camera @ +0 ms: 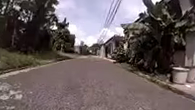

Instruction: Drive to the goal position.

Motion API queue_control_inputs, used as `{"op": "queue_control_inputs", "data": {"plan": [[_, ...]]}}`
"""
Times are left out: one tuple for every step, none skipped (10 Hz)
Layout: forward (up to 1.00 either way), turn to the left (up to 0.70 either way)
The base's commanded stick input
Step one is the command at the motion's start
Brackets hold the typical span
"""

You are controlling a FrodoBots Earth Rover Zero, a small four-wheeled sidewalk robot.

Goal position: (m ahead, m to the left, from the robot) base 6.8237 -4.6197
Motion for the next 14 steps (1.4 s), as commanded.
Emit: {"op": "queue_control_inputs", "data": {"plan": [[0.7, 0.0], [0.7, 0.0], [0.7, 0.0], [0.7, 0.0], [0.7, 0.0], [0.7, 0.0], [0.7, 0.0], [0.7, 0.0], [0.7, 0.0], [0.7, 0.0], [0.7, 0.0], [0.69, 0.0], [0.66, 0.0], [0.64, 0.0]]}}
